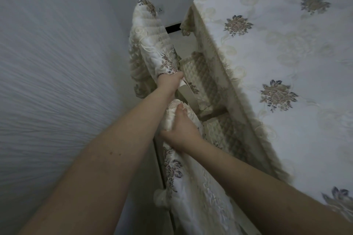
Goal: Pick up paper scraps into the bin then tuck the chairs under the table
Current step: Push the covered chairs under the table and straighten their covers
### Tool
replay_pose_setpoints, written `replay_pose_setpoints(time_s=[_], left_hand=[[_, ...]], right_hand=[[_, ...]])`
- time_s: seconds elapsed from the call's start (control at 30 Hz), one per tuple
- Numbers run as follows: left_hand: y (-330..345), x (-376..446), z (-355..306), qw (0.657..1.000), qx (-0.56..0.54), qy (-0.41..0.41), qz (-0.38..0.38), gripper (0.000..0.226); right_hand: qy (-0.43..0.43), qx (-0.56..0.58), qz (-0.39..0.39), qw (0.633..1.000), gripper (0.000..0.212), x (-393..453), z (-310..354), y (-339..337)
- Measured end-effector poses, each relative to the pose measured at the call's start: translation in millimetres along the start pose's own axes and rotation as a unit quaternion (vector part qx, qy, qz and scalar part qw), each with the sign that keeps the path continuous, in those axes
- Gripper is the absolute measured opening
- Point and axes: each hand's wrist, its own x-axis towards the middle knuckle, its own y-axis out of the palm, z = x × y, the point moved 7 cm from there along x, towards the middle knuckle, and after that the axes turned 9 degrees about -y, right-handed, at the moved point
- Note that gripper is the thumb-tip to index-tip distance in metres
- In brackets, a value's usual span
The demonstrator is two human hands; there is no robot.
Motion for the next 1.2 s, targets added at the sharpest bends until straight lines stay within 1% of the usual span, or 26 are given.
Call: replay_pose_setpoints(time_s=[0.07,0.17,0.33,0.57,0.73,1.0,1.13,1.2], left_hand=[[5,-5,-2,1.0,0.005,0.004,0.0,0.013],[2,-8,-6,1.0,0.008,0.006,-0.003,0.014],[-7,-14,2,0.999,0.002,-0.03,0.012,0.011],[-30,-13,-2,1.0,0.018,-0.009,-0.005,0.01],[-29,-13,3,1.0,0.022,-0.008,-0.01,0.014],[-28,-4,10,0.999,0.023,-0.02,-0.008,0.036],[-32,-14,6,0.998,0.053,-0.003,-0.016,0.032],[-33,-17,5,0.996,0.085,0.001,-0.018,0.034]], right_hand=[[0.003,-0.003,0.002,1.0,0.115,-1,0,0],[0.003,-0.001,0.002,1.0,0.114,-3,1,-1],[0.005,0.003,0.009,1.0,0.113,-6,3,-3],[0.006,-0.006,0.018,1.0,0.113,-7,7,-5],[0.005,-0.029,0.027,0.999,0.114,-3,7,-4],[0.005,-0.059,0.026,0.998,0.115,0,6,-3],[-0.003,-0.067,0.024,0.997,0.113,-2,7,-5],[-0.003,-0.062,0.027,0.998,0.113,-3,7,-5]])
